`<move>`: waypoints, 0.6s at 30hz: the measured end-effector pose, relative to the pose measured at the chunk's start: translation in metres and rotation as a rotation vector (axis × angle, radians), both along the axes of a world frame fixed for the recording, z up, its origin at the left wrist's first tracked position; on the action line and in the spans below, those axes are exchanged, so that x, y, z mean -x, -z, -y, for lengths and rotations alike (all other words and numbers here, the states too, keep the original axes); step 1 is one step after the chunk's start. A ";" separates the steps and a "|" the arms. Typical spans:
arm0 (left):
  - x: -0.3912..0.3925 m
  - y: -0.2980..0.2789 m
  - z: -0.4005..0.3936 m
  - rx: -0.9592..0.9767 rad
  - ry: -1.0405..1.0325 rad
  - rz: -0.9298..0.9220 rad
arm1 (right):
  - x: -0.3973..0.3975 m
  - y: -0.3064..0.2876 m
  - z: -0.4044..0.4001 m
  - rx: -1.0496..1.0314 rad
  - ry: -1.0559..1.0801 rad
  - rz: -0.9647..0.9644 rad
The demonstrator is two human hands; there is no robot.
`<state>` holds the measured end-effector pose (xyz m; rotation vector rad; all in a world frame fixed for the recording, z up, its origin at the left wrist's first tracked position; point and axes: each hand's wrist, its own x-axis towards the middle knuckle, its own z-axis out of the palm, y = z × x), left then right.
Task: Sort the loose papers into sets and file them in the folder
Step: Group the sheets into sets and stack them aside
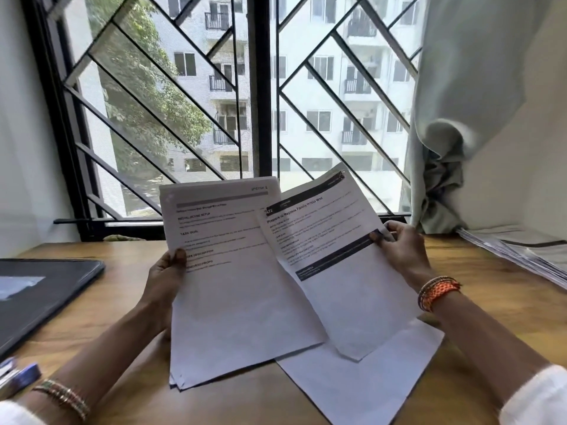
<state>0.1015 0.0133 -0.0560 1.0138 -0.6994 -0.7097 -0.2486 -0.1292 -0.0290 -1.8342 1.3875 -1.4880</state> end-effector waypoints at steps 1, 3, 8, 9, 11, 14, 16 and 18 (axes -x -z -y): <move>0.000 0.000 0.000 0.000 -0.002 0.004 | 0.001 0.001 0.001 0.003 0.007 0.005; 0.000 -0.001 0.001 0.000 0.001 0.003 | 0.002 0.002 0.004 0.003 0.016 0.003; -0.001 0.000 0.000 -0.002 -0.008 0.009 | 0.002 0.003 0.007 0.012 0.050 -0.030; -0.002 -0.001 0.000 -0.003 -0.016 0.017 | 0.002 0.002 0.006 0.020 0.067 -0.038; -0.003 -0.001 -0.001 0.002 -0.034 0.030 | 0.003 0.002 0.006 0.039 0.111 -0.057; -0.005 -0.001 -0.002 0.027 -0.046 0.054 | 0.006 0.001 0.006 0.074 0.214 -0.069; -0.004 -0.002 -0.002 0.033 -0.070 0.065 | 0.011 0.001 0.007 0.075 0.335 -0.038; -0.002 -0.005 -0.004 0.041 -0.119 0.060 | 0.019 0.002 0.011 0.064 0.470 0.050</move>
